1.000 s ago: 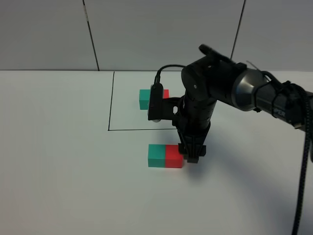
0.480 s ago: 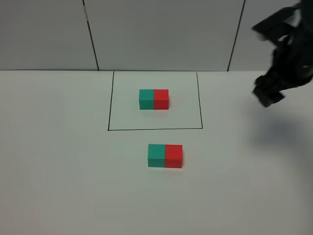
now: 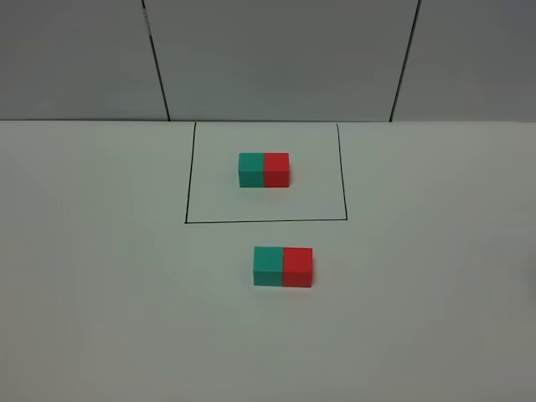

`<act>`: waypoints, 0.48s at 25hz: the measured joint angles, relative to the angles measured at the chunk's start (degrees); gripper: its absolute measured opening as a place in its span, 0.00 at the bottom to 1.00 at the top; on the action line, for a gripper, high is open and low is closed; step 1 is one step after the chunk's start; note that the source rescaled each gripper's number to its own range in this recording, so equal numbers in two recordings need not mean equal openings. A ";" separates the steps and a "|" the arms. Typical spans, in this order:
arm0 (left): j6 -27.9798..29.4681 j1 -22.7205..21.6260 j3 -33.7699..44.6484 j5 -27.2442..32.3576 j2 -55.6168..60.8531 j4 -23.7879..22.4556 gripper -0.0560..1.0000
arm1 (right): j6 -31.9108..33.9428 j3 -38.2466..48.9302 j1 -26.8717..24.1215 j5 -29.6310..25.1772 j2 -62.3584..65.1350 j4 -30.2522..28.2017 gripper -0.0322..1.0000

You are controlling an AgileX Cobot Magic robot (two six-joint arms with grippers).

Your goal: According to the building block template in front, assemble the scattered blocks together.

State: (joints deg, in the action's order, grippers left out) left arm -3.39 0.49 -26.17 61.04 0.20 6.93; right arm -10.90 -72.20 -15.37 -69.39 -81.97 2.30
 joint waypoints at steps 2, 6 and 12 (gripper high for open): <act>0.00 0.00 0.00 0.00 0.00 0.00 0.87 | 1.31 5.63 -0.42 0.11 7.81 -0.06 0.95; 0.00 0.00 0.00 0.00 0.00 0.00 0.87 | 2.73 16.75 -0.54 2.55 23.95 -1.08 0.95; 0.00 0.00 0.00 0.00 0.00 0.00 0.87 | 4.50 30.84 1.96 10.05 44.25 -2.30 0.92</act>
State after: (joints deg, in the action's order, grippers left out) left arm -3.39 0.49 -26.17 61.04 0.20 6.93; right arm -6.39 -41.36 -13.41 -59.35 -37.72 0.00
